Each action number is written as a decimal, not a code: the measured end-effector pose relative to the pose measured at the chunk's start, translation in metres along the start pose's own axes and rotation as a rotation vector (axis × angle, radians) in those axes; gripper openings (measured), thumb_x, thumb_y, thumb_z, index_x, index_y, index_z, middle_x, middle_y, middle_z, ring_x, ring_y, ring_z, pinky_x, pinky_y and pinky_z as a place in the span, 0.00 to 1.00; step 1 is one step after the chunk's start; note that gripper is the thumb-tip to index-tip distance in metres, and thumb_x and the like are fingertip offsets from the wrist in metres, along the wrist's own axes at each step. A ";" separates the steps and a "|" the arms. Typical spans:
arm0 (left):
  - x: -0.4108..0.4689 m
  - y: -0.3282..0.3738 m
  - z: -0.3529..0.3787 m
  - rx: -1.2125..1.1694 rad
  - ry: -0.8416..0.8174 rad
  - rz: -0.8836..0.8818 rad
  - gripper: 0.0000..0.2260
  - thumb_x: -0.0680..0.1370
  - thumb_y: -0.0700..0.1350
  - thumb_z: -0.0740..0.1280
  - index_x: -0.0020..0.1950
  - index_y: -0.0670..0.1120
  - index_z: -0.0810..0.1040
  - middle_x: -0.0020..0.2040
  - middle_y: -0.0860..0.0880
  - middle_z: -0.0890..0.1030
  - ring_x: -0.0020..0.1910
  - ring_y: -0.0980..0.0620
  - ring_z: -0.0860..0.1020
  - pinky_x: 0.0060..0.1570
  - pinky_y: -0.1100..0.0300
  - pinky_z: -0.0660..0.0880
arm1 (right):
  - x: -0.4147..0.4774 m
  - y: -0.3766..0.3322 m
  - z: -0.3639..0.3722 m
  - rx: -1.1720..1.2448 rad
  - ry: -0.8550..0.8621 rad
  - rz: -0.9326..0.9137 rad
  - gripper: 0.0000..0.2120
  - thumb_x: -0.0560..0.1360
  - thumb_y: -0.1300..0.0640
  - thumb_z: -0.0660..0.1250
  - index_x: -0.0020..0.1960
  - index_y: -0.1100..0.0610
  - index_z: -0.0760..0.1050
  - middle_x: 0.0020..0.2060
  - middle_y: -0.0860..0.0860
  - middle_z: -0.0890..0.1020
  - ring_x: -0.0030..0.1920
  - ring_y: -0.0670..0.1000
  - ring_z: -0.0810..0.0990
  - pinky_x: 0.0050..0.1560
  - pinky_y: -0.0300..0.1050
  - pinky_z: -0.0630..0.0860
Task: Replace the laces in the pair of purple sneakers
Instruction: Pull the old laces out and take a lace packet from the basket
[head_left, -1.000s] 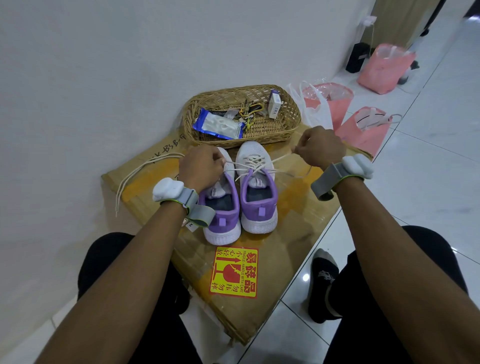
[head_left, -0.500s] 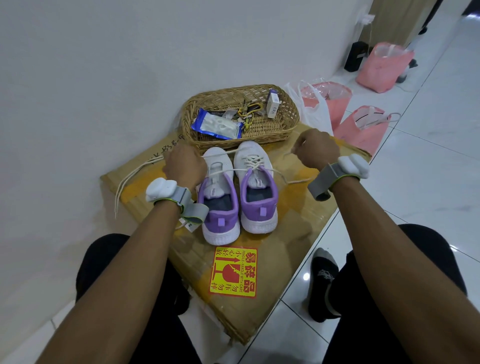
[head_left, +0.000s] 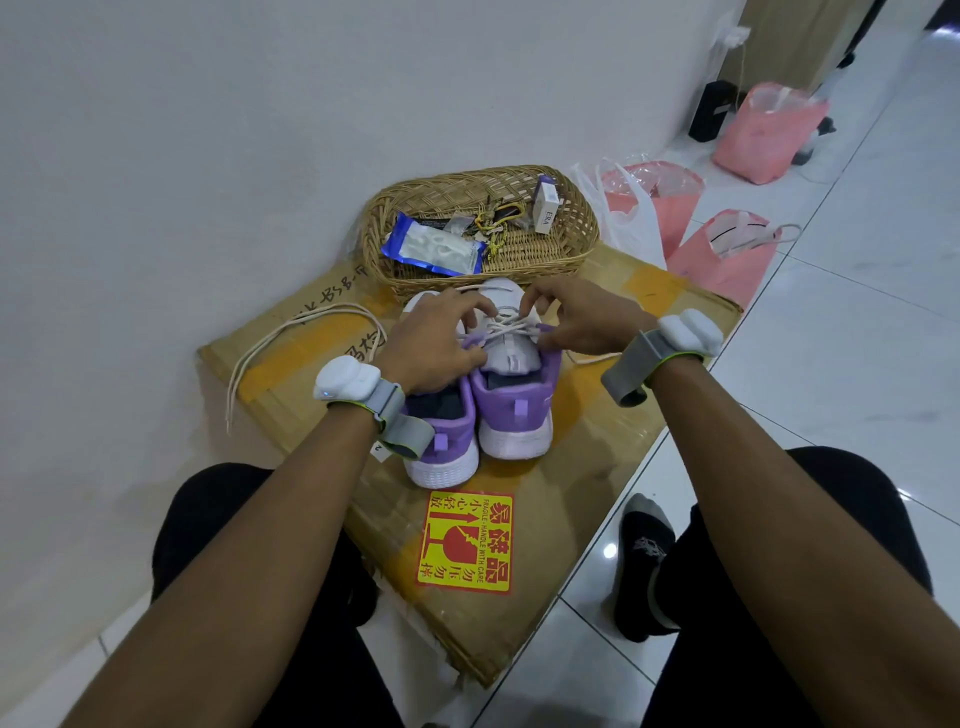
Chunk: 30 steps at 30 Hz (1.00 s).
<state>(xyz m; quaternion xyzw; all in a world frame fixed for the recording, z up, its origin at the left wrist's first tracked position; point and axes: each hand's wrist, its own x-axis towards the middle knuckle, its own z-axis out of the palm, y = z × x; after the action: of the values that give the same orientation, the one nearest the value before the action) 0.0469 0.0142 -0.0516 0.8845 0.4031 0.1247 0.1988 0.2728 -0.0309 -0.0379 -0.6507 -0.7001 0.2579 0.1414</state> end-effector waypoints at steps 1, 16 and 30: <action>0.001 -0.002 0.001 0.025 -0.025 0.011 0.20 0.69 0.51 0.69 0.61 0.61 0.75 0.51 0.54 0.74 0.54 0.47 0.73 0.54 0.46 0.75 | -0.001 0.003 -0.001 0.011 0.006 -0.012 0.18 0.70 0.59 0.74 0.57 0.49 0.75 0.50 0.49 0.73 0.39 0.44 0.70 0.44 0.43 0.66; 0.008 -0.007 -0.005 -0.246 -0.075 -0.041 0.14 0.68 0.36 0.75 0.40 0.48 0.71 0.46 0.45 0.75 0.43 0.50 0.72 0.43 0.57 0.67 | -0.003 0.008 -0.006 0.138 -0.046 -0.024 0.17 0.67 0.69 0.71 0.32 0.54 0.65 0.28 0.46 0.71 0.30 0.45 0.66 0.36 0.44 0.65; 0.011 -0.027 0.005 -0.364 0.120 -0.156 0.07 0.79 0.50 0.69 0.48 0.49 0.84 0.44 0.43 0.85 0.41 0.44 0.80 0.49 0.47 0.77 | -0.002 0.025 -0.009 0.248 0.205 0.227 0.13 0.80 0.49 0.63 0.45 0.57 0.78 0.39 0.51 0.79 0.37 0.48 0.76 0.37 0.41 0.71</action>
<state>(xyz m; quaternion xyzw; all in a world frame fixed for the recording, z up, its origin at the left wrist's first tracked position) 0.0382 0.0370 -0.0676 0.7912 0.4524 0.2322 0.3398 0.2992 -0.0309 -0.0439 -0.7259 -0.5671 0.2886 0.2611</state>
